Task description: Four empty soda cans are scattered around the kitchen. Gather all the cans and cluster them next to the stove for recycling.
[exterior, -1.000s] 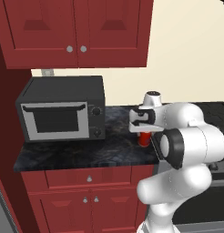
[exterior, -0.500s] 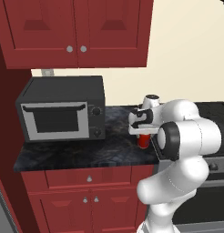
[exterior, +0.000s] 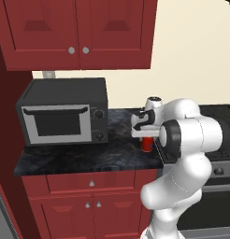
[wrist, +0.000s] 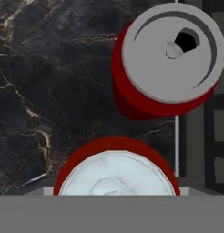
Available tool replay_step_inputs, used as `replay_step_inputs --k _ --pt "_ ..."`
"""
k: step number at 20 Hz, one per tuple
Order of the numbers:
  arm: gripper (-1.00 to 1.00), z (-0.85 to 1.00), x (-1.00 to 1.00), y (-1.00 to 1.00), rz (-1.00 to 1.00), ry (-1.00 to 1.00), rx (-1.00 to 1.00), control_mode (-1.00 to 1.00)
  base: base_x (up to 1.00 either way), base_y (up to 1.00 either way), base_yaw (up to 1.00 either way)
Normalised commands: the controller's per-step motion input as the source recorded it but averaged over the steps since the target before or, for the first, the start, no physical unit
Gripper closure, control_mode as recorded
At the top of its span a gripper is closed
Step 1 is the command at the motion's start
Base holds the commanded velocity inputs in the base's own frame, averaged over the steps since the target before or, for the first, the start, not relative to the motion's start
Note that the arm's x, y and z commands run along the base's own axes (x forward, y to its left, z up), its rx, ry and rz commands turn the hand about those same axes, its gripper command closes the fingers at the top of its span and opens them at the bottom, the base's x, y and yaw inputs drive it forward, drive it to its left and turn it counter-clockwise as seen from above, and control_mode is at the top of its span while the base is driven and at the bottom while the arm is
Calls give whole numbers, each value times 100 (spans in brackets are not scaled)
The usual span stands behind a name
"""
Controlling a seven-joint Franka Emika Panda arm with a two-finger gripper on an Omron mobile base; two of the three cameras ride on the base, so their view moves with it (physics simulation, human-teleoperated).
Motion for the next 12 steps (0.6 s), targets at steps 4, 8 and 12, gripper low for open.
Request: replay_step_inputs --k 4,8,12 --pt "100 -23 3 0 0 0 0 -100 0 0 0" --pt "-100 -10 0 0 0 0 -1 -100 0 0 0" --pt "-100 -5 -5 0 0 0 0 -100 0 0 0"
